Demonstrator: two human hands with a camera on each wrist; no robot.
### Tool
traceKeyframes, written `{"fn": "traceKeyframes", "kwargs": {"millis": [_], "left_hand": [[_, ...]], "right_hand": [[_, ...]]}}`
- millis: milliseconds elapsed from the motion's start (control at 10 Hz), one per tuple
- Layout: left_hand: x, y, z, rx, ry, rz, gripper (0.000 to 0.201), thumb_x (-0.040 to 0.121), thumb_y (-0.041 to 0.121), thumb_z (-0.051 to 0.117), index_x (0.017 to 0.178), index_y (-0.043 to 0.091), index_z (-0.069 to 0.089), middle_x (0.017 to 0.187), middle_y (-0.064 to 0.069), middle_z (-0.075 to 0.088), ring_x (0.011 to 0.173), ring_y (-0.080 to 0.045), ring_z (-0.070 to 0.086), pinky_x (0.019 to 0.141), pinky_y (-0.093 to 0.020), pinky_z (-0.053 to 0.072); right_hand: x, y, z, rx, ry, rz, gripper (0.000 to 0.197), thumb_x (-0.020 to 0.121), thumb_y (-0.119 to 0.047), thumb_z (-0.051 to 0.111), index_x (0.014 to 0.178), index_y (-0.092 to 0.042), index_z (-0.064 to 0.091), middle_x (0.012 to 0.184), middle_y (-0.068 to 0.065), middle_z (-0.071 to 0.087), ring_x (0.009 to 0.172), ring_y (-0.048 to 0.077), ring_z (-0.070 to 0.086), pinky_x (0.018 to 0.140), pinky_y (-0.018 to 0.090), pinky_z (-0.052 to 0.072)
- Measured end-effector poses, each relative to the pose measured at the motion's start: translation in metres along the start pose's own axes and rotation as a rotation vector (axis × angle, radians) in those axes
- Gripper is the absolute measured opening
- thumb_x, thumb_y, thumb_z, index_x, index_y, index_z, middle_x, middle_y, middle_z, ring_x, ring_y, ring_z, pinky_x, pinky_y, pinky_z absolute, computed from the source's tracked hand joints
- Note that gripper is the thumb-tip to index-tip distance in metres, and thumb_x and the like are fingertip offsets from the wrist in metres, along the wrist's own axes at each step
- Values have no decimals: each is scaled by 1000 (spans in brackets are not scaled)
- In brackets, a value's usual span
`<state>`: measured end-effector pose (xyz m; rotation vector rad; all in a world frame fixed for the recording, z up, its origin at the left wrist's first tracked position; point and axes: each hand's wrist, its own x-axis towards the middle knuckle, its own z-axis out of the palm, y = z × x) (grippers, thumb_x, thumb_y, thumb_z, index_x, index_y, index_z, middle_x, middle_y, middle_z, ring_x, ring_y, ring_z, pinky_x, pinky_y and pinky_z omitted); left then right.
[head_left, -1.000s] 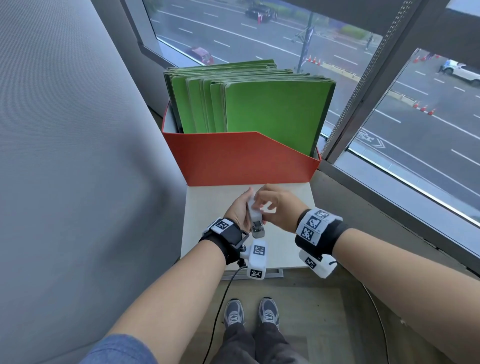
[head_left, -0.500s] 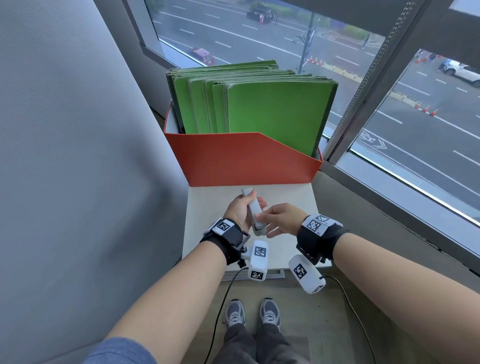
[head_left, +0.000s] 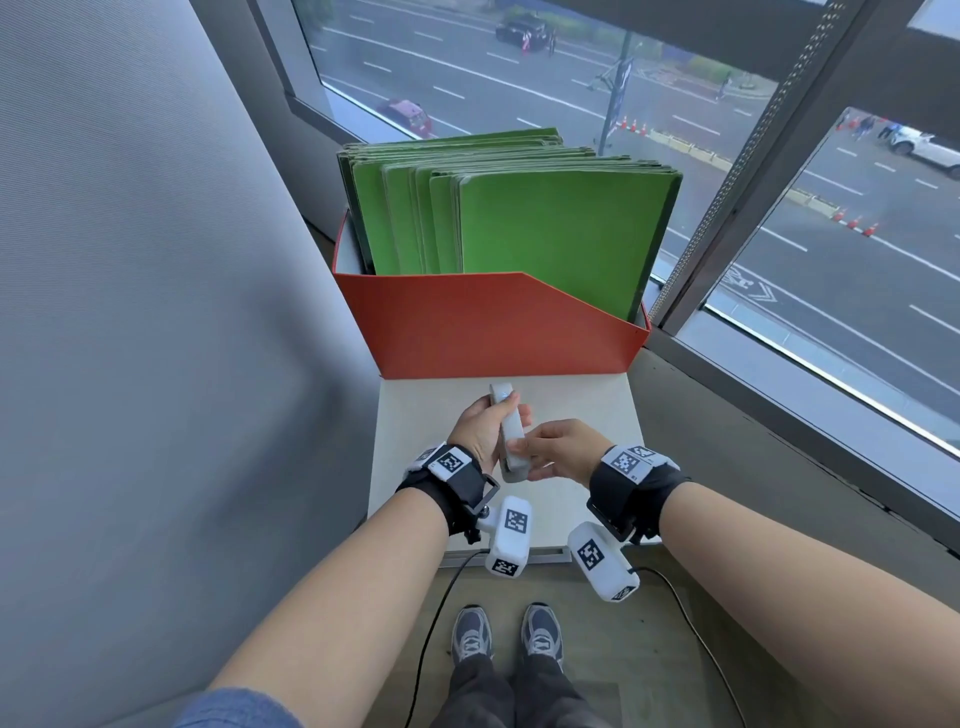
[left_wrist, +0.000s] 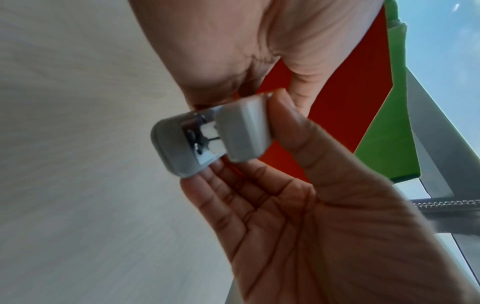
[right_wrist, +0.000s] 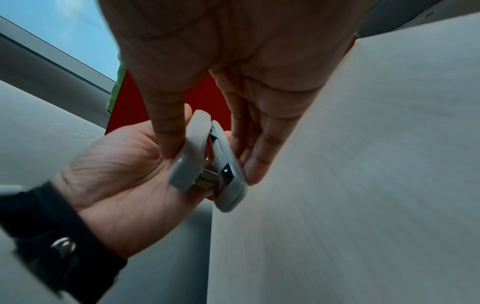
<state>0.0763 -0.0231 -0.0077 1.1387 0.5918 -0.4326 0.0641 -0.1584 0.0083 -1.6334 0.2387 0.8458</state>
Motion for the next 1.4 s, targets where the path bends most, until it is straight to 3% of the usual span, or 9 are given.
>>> {"fn": "traceKeyframes", "kwargs": {"millis": [300, 400, 500, 700, 900, 1000, 1100, 1300, 1400], "left_hand": [[5, 33, -37, 387, 135, 58, 32, 89, 39, 53, 118, 28, 63, 99, -8, 70, 87, -30, 68, 83, -42, 57], [11, 42, -54, 518, 205, 66, 52, 87, 44, 50, 133, 20, 56, 120, -7, 68, 102, -30, 67, 91, -42, 55], [17, 49, -70, 604, 269, 92, 39, 93, 36, 47, 123, 16, 62, 109, -5, 68, 90, -26, 65, 77, -29, 53], [34, 47, -92, 779, 340, 67, 35, 91, 34, 47, 103, 9, 69, 102, -15, 73, 90, -33, 67, 85, -40, 54], [50, 37, -99, 849, 345, 52, 35, 91, 30, 46, 94, 3, 68, 95, -20, 72, 80, -34, 65, 75, -36, 52], [55, 32, -101, 885, 351, 51, 35, 89, 29, 46, 88, 2, 67, 93, -21, 71, 81, -36, 65, 73, -37, 53], [62, 27, -100, 936, 378, 31, 29, 85, 28, 44, 71, 8, 60, 92, -23, 69, 82, -39, 64, 75, -41, 56], [68, 25, -102, 1042, 401, -16, 36, 85, 32, 40, 91, 7, 64, 106, -23, 65, 95, -41, 61, 78, -41, 48], [66, 24, -105, 1069, 400, -39, 44, 85, 42, 36, 100, 11, 64, 110, -19, 64, 96, -38, 60, 78, -37, 46]], "right_hand": [[37, -32, 41, 24, 76, -37, 46, 79, -17, 75, 119, -1, 57, 96, 20, 65, 83, 29, 66, 92, 47, 55], [54, -40, 59, -23, 64, -23, 52, 81, -18, 73, 128, -4, 54, 102, 25, 67, 82, 32, 67, 90, 46, 56], [70, -43, 77, -70, 52, 0, 57, 78, -22, 75, 128, -5, 55, 103, 25, 71, 83, 32, 71, 90, 48, 57], [93, -42, 97, -122, 46, 19, 43, 81, -13, 69, 119, 2, 59, 89, 15, 67, 81, 28, 66, 90, 50, 56], [108, -31, 104, -266, 69, -8, 21, 81, -9, 60, 95, 4, 70, 75, 15, 66, 69, 23, 60, 85, 52, 57], [109, -28, 105, -341, 86, 3, 20, 80, -14, 54, 84, -5, 72, 70, 11, 65, 67, 23, 60, 76, 40, 57], [108, -28, 105, -419, 64, -10, 26, 85, -12, 50, 95, -5, 72, 76, 12, 66, 70, 23, 57, 66, 28, 44], [108, -31, 107, -512, 51, -9, 24, 85, -9, 47, 92, -3, 69, 87, 18, 72, 74, 25, 56, 71, 35, 49], [101, -36, 98, -465, 82, 3, 28, 87, -20, 57, 110, -6, 65, 99, 14, 70, 93, 31, 63, 88, 37, 50]]}}
